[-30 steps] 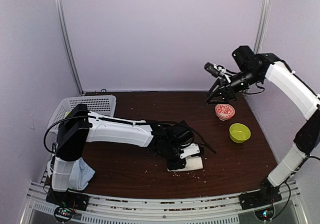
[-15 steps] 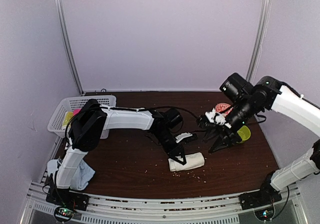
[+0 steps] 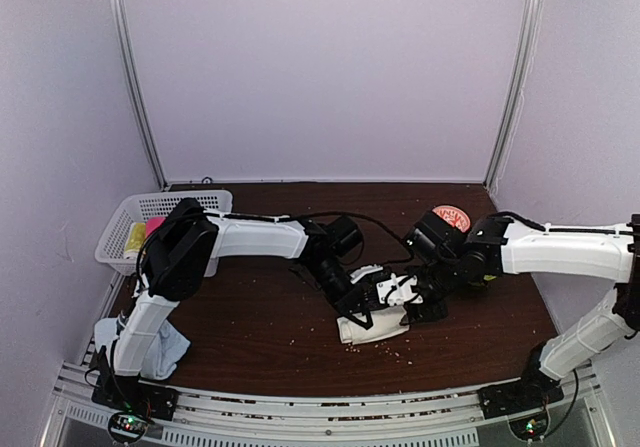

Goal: Roll the towels
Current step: Roll the towel at the center of the board.

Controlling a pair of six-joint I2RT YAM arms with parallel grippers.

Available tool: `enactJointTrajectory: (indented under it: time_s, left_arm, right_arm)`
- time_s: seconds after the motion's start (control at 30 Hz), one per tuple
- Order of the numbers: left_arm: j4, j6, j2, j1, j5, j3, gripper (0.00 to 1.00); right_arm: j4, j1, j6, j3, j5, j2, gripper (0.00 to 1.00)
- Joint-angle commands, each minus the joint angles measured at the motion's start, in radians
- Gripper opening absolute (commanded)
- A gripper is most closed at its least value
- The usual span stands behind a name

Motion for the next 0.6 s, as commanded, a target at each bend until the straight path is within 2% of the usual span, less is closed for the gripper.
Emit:
enactJointTrajectory:
  time_s: [0.0, 0.37, 0.5, 0.57]
  left_arm:
    - [-0.095, 0.014, 0.083, -0.002, -0.089, -0.035, 0.07]
    - [-0.094, 0.048, 0.083, 0.002, -0.073, -0.037, 0.07]
    - [-0.085, 0.086, 0.062, 0.004, -0.053, -0.041, 0.14]
    - [-0.053, 0.095, 0.029, 0.009, -0.065, -0.061, 0.24]
  right_arm:
    - [0.155, 0.026, 0.000, -0.049, 0.084, 0.031, 0.53]
    - [0.346, 0.039, -0.041, -0.193, 0.182, 0.098, 0.55]
    - [0.394, 0.039, -0.064, -0.216, 0.177, 0.153, 0.39]
    - [0.392, 0.038, -0.073, -0.216, 0.168, 0.187, 0.31]
